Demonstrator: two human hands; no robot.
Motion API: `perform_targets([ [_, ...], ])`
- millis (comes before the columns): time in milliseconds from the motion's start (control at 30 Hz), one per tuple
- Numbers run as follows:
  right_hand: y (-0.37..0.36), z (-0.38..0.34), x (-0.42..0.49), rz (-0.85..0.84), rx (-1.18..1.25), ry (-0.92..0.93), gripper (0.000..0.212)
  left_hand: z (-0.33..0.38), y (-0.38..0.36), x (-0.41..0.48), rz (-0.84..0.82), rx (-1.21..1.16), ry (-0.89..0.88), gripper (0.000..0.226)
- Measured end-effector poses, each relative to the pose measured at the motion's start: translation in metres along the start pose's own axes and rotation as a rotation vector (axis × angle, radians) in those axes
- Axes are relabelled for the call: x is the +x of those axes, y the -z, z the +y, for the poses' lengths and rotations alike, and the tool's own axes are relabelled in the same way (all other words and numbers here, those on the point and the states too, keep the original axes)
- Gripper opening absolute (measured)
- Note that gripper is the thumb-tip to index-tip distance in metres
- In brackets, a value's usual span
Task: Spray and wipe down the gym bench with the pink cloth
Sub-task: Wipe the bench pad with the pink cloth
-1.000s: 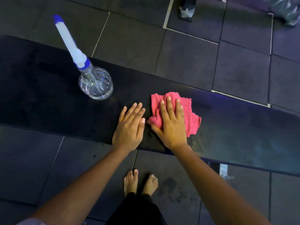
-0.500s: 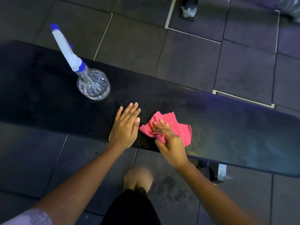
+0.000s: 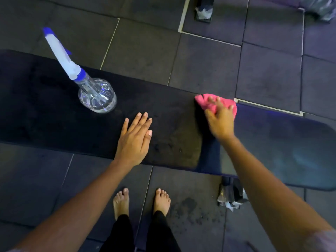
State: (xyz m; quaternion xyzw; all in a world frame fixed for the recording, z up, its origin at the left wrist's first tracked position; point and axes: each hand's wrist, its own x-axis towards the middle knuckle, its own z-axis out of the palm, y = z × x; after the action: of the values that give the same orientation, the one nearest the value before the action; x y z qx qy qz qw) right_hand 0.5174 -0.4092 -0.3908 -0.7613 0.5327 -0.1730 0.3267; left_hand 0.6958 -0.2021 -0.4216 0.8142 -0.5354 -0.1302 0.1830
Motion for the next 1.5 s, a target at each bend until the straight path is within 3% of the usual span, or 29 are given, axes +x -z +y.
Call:
perform_targets([
  [67,-0.021,0.002,-0.016,-0.059,-0.13,0.045,0.034,0.001,-0.004,-0.003,-0.007,0.001,0.01,0.051],
  [167,-0.036,-0.01,-0.059,-0.086,-0.117,0.171,0.049,0.002,-0.007,-0.006,-0.03,0.01,0.02,0.052],
  [300,-0.054,-0.033,-0.125,-0.237,0.017,0.252,0.036,0.001,-0.001,-0.01,-0.095,0.049,-0.014,0.055],
  [367,-0.061,-0.041,-0.147,-0.243,0.147,0.192,0.032,-0.002,0.003,-0.012,-0.127,0.082,-0.041,0.056],
  [533,-0.043,-0.063,-0.14,-0.052,0.777,-0.28,0.03,-0.012,0.015,-0.008,-0.138,0.107,-0.109,0.055],
  [633,-0.023,-0.065,-0.103,0.096,0.973,-0.315,0.022,-0.017,0.019,-0.003,-0.132,0.09,-0.122,0.055],
  [700,-0.012,-0.059,-0.072,0.228,0.884,-0.273,0.019,-0.019,0.019,0.0,-0.143,0.083,-0.137,0.055],
  [767,-0.01,-0.047,-0.046,0.287,0.606,-0.234,0.021,-0.019,0.019,0.002,-0.153,0.073,-0.146,0.056],
  [867,-0.027,-0.038,-0.032,0.135,0.249,-0.078,0.036,-0.022,0.019,0.0,-0.154,0.066,-0.155,0.055],
  [967,-0.054,-0.033,-0.046,-0.048,0.058,0.072,0.035,-0.026,0.019,-0.001,-0.152,0.043,-0.168,0.054],
  [1233,-0.087,-0.057,-0.147,-0.208,0.225,0.169,0.038,-0.031,0.025,0.001,-0.142,-0.12,-0.168,0.055],
  [1367,-0.099,-0.068,-0.171,-0.089,0.409,-0.045,0.033,-0.042,0.031,0.0,-0.138,-0.137,-0.206,0.053],
  [1500,-0.094,-0.091,-0.137,0.123,0.828,-0.202,0.031,-0.061,0.04,-0.015,-0.116,-0.109,-0.215,0.049],
])
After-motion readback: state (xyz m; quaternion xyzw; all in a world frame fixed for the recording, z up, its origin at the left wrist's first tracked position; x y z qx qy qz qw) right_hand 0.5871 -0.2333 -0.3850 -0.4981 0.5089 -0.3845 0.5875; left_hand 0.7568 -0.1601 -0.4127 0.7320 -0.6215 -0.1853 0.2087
